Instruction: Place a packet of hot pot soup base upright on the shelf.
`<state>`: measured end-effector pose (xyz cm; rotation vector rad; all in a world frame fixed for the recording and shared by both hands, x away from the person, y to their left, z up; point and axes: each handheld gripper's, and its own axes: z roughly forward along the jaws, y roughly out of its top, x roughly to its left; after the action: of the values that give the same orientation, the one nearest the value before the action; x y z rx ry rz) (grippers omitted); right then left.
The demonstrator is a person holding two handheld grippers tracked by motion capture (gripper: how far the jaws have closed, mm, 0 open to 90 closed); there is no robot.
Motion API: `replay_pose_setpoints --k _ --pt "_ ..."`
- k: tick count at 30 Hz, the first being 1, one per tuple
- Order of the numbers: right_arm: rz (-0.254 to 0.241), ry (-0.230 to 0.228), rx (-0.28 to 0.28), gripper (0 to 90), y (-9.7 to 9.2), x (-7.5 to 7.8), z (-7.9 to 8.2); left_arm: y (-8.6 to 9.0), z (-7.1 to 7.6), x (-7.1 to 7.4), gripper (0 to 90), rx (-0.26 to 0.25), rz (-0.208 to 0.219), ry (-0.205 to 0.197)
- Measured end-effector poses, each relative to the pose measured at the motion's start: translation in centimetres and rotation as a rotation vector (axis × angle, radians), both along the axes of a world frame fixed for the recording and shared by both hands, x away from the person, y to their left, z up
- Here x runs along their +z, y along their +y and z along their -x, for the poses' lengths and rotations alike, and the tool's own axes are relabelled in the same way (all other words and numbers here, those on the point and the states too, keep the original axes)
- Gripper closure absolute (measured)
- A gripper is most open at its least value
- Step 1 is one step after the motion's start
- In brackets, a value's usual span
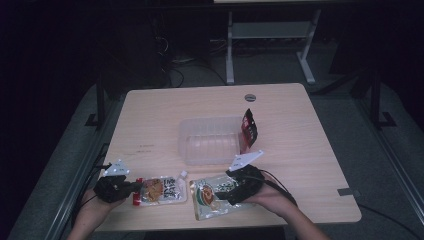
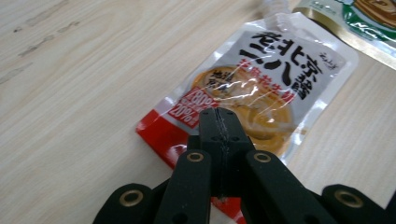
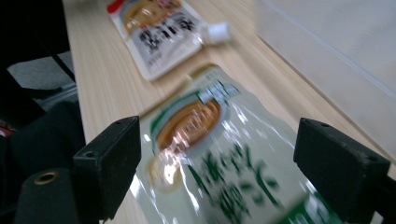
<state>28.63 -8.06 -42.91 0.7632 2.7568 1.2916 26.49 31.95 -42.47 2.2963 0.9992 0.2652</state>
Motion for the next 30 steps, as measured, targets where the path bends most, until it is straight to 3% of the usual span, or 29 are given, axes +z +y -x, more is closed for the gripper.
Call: replay_pose_setpoints --k 12,23,30 --pt "-0.024 0.078 0.098 20.7 5.8 -0.6 -1.2 0.1 -0.5 -1.0 89.8 -0.002 -0.037 0.019" --pt "-0.006 0.122 0.150 24.8 9.0 -1.8 -1.9 -0.3 -0.8 -1.7 89.9 -0.001 -0.080 0.050" --pt "0.025 0.166 0.144 26.0 10.1 -2.7 -2.2 -0.4 -1.0 -2.0 89.9 0.002 -0.088 0.071"
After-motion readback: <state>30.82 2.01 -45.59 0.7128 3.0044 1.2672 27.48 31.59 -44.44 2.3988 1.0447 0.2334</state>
